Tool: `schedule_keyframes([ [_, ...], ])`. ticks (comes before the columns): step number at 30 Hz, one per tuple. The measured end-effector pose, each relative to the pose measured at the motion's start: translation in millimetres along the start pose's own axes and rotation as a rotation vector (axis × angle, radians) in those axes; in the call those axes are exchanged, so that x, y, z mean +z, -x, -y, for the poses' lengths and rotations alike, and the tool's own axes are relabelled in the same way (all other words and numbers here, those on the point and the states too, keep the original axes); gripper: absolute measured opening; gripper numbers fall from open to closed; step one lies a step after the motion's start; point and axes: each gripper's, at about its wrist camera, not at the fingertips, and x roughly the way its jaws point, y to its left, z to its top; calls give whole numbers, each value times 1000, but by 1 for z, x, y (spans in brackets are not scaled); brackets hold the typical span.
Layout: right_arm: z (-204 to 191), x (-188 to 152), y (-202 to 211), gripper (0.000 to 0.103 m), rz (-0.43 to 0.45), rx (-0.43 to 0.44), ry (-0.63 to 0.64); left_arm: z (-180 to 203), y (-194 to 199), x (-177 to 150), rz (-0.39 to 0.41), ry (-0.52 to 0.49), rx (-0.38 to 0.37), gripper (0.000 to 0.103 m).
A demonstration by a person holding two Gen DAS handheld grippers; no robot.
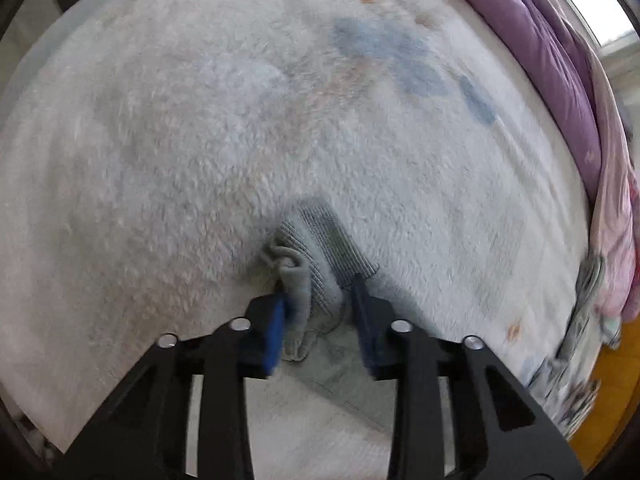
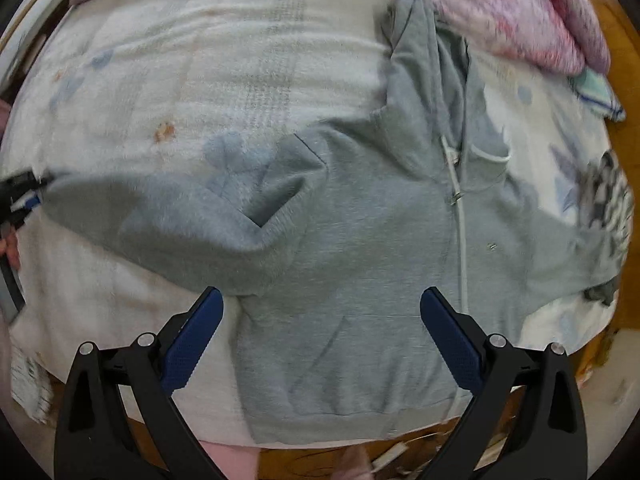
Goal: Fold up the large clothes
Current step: 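Grasp one sleeve cuff with the left tool while the right tool pins the hoodie body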
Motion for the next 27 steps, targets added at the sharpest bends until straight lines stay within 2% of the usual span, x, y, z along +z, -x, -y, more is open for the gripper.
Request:
schedule_keyframes([
  [1, 0, 2, -2, 94, -4, 4, -4, 4, 6, -1, 9, -37, 23, 23],
  [2, 2, 4, -5, 89, -5, 6, -9, 9, 15, -4, 17, -75, 56, 23],
  [3, 3, 6, -7, 79, -1, 16, -14, 11, 21, -5, 29, -90, 72, 22],
  [4, 4, 8, -9, 74, 3, 39, -25, 13, 30, -6, 47, -102, 90, 22],
  [6, 7, 11, -13, 53, -5, 64, -45, 13, 51, -8, 86, -122, 146, 21],
  [7, 9, 13, -15, 48, -8, 75, -57, 12, 62, -10, 104, -124, 170, 21],
  [9, 14, 16, -18, 29, 2, 102, -77, 7, 86, -13, 146, -100, 183, 21],
  [11, 19, 19, -23, 25, 7, 124, -88, 1, 108, -18, 186, -82, 208, 13],
  [14, 22, 23, -36, 11, 12, 167, -96, -6, 142, -20, 240, -52, 222, 12],
  [15, 22, 26, -44, 9, 2, 190, -96, -6, 150, -21, 258, -48, 233, 8],
  [16, 21, 28, -56, 8, -17, 208, -97, -4, 156, -21, 275, -49, 257, 1],
  [17, 20, 29, -63, 4, -30, 212, -102, -1, 169, -23, 325, -58, 343, 0],
  [18, 19, 31, -74, 2, -50, 241, -114, 1, 179, -24, 356, -69, 374, 0],
  [19, 17, 32, -84, 2, -57, 286, -125, 1, 188, -25, 366, -69, 356, 0],
  [20, 14, 33, -92, 1, -62, 306, -125, 0, 199, -24, 364, -32, 293, 0],
  [22, 6, 32, -119, 1, -126, 265, -120, 3, 204, -25, 351, -20, 230, 0],
  [23, 6, 30, -126, 1, -151, 261, -146, 5, 201, -25, 334, -39, 225, 0],
  [24, 7, 29, -127, 1, -155, 268, -165, 6, 191, -26, 284, -48, 228, 1],
  [26, 6, 24, -116, 1, -135, 303, -170, 0, 168, -30, 185, 3, 213, 17],
  [27, 6, 22, -109, 1, -125, 316, -166, -8, 149, -36, 114, 52, 167, 40],
])
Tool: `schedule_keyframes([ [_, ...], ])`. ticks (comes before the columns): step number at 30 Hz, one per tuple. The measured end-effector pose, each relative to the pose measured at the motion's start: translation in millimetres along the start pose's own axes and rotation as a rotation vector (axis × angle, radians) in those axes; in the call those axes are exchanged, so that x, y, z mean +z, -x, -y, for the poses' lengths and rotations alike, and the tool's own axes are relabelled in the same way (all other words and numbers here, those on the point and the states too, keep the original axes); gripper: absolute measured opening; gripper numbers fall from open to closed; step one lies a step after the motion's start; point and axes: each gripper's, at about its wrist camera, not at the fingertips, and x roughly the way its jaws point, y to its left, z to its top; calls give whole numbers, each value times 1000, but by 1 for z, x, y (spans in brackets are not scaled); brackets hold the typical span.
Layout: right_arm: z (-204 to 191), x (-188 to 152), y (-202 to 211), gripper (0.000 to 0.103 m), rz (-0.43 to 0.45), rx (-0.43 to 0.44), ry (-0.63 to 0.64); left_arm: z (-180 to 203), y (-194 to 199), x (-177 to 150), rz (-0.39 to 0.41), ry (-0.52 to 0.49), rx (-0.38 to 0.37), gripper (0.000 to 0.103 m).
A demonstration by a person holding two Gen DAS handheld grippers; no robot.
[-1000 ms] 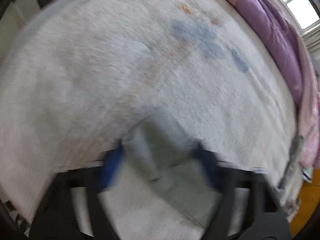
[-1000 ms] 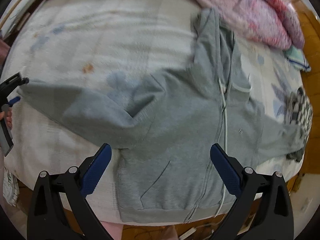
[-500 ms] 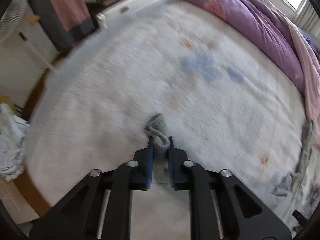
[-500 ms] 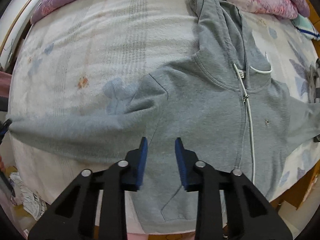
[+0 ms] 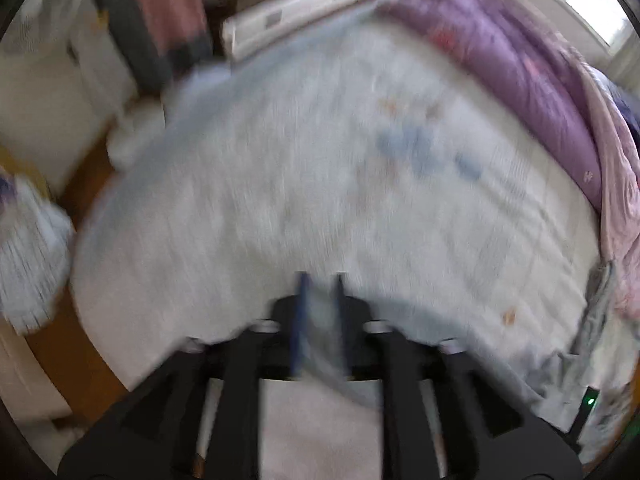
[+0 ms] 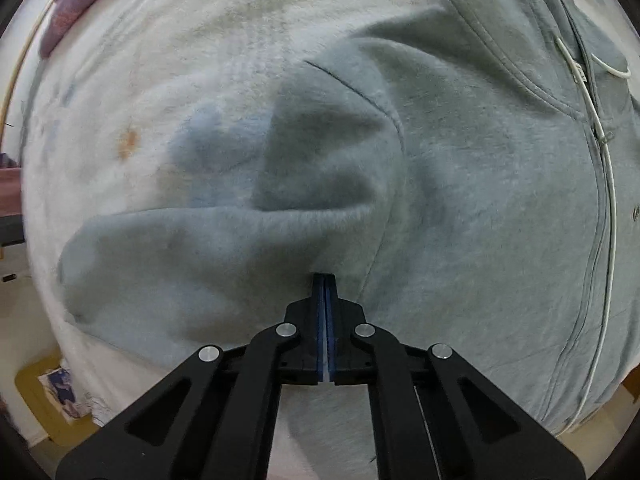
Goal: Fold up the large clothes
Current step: 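Grasp one sleeve cuff with the left tool while the right tool pins the hoodie body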
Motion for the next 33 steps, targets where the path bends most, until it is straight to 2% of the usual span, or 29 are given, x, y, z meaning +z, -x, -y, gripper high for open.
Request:
schedule_keyframes([
  [1, -2, -3, 7, 1, 9, 8, 9, -5, -14, -6, -53, 31, -25, 60],
  [2, -3, -7, 14, 1, 16, 10, 21, -9, -30, -13, -99, 70, -42, 64],
  [7, 1, -7, 20, 1, 33, -1, 42, -30, -105, -43, -268, 249, -81, 68],
  [8, 3, -7, 18, 1, 33, -6, 40, -35, -122, -48, -286, 308, -115, 67],
  [9, 4, -5, 16, 1, 29, -15, 38, -39, -132, -51, -283, 349, -141, 56],
  [10, 7, -4, 12, 1, 26, -21, 38, -43, -141, -54, -274, 395, -155, 33],
  [12, 9, -1, 9, 1, 24, -37, 40, -43, -145, -54, -257, 426, -132, 22],
  [14, 10, 1, 9, 1, 31, -27, 43, -33, -133, -51, -210, 390, -93, 15],
  [17, 13, 1, 4, 1, 28, -13, 55, 7, -87, -46, -58, 174, 43, 4],
  [19, 16, 2, -6, 1, 2, 6, 38, 25, -58, -46, 21, 115, 86, 0],
  [20, 17, 2, -13, 1, -17, 25, 26, 39, -34, -47, 93, 75, 126, 0],
  [21, 21, 3, -24, 1, -38, 35, 7, 46, -18, -46, 129, 56, 122, 0],
  [23, 23, 5, -41, 1, -44, 39, -16, 63, 15, -41, 189, 24, 43, 0],
  [25, 29, 7, -47, 1, -39, 61, -65, 71, 30, -37, 204, -17, 31, 0],
  [26, 31, 7, -45, 1, -44, 74, -94, 73, 26, -37, 179, -34, 32, 0],
  [28, 34, 6, -41, 1, -52, 89, -106, 67, 5, -33, 72, -3, 26, 7],
  [29, 34, 5, -39, 1, -58, 87, -95, 53, -11, -38, 4, 69, 15, 14],
  [30, 33, 5, -38, 1, -62, 86, -89, 39, -23, -37, -51, 123, -10, 42],
  [31, 33, 4, -37, 1, -66, 86, -80, 22, -38, -45, -109, 198, -27, 60],
  [33, 31, 2, -37, 1, -65, 84, -67, -12, -70, -62, -192, 330, -57, 60],
])
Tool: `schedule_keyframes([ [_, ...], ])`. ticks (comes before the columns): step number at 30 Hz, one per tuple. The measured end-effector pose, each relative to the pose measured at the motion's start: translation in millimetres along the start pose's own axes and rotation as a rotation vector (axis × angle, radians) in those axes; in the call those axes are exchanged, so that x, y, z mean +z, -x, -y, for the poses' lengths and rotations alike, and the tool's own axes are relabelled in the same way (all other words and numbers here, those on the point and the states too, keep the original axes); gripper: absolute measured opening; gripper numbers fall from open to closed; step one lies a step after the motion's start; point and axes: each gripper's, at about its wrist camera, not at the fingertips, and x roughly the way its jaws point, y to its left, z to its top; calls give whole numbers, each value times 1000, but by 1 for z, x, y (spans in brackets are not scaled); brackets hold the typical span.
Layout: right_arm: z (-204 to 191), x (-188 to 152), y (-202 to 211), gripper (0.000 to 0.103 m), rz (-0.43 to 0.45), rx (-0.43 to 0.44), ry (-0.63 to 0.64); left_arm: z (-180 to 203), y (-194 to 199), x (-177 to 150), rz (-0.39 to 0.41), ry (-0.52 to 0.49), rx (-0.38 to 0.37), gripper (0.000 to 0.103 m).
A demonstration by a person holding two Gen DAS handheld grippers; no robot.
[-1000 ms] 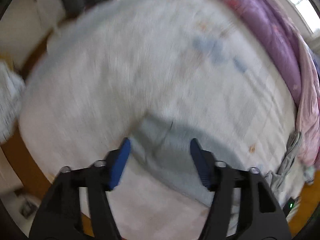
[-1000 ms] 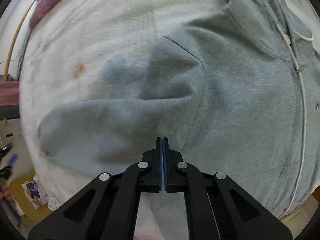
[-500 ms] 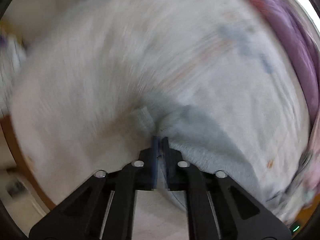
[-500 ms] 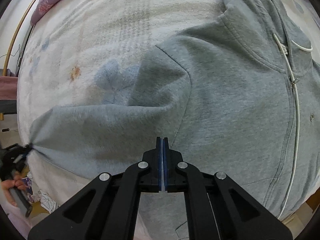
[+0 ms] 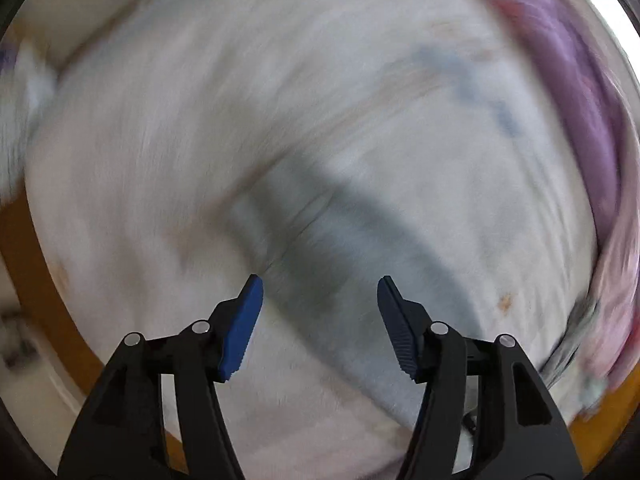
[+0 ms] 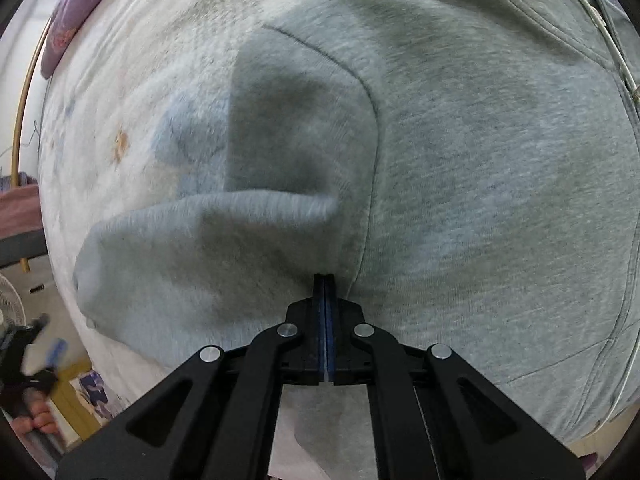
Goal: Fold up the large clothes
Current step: 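Grasp one sleeve cuff with the left tool while the right tool pins the hoodie body, then lift the cuff with the left tool and fold the sleeve across the hoodie body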
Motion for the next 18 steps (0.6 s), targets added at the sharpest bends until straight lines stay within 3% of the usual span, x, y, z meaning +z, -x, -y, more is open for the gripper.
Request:
schedule_keyframes([
  [5, -2, -2, -6, 1, 14, 10, -19, -48, -80, 13, -116, 207, -205, 62],
  [7, 3, -4, -5, 1, 20, 16, -15, -56, -93, 20, -106, 272, -259, 70],
  [8, 4, -5, -5, 1, 25, 20, -12, -57, -91, 21, -109, 303, -257, 68],
  [9, 6, -7, -4, 1, 26, 24, -12, -56, -84, 21, -79, 291, -243, 30],
  [10, 10, -8, -2, 1, 26, 29, -17, -50, -74, 20, -27, 230, -225, 15],
  [12, 11, -8, -2, 1, 19, 30, -23, -32, -52, 16, 62, 92, -180, 14],
  [14, 10, -9, -2, 1, 16, 20, -12, -9, -29, 6, 126, -31, -78, 14],
  [18, 7, -2, -6, 1, 15, -1, 7, 29, 12, -10, 214, -175, -36, 14],
])
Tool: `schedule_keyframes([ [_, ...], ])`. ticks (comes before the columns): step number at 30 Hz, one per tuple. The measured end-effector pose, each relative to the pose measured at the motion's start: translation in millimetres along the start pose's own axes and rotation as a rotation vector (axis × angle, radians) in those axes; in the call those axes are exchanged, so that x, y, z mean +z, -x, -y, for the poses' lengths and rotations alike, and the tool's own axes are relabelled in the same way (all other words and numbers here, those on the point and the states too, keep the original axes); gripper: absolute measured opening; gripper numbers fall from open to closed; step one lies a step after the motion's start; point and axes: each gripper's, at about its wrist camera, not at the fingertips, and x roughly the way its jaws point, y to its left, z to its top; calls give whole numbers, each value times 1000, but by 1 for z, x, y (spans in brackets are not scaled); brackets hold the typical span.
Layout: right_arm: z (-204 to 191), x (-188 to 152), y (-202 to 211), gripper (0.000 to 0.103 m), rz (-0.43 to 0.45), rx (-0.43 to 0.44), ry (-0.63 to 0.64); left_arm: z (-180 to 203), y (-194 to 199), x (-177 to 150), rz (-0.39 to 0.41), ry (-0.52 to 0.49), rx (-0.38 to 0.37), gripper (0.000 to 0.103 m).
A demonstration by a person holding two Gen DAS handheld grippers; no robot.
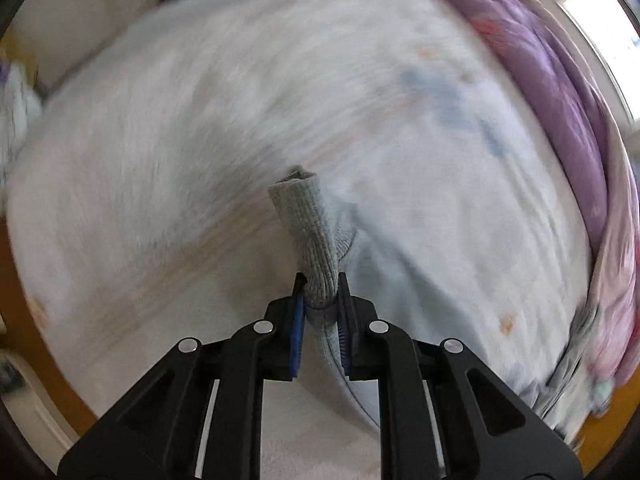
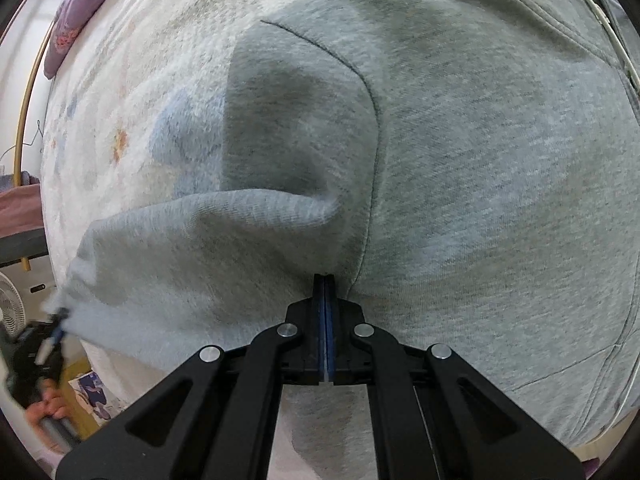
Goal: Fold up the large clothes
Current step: 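Lift the cuff with the left tool and fold the sleeve across the hoodie body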
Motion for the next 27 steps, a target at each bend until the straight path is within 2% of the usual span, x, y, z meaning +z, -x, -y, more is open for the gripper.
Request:
schedule_keyframes([
  [5, -6, 6, -8, 0, -20, 1, 12, 72, 50, -16, 65, -197, -19, 14],
  [11, 0, 9, -10, 0, -24, 44, 13, 159, 75, -60, 53, -377, -50, 14],
  [12, 12, 9, -6, 0, -23, 52, 16, 177, 79, -74, 49, -415, -66, 14],
  [16, 19, 9, -10, 0, -10, 91, 6, 238, 89, -123, 27, -532, -129, 14],
  [20, 35, 7, -7, 0, -9, 175, -55, 297, 92, -183, -14, -653, -181, 14],
  [22, 56, 4, 0, 0, -10, 258, -127, 329, 90, -217, -28, -730, -189, 14],
  [25, 105, -10, 35, 2, 73, 352, -242, 372, 82, -269, -63, -832, -223, 14],
  [27, 150, -25, 59, 2, 112, 352, -322, 395, 69, -301, -98, -881, -249, 14],
])
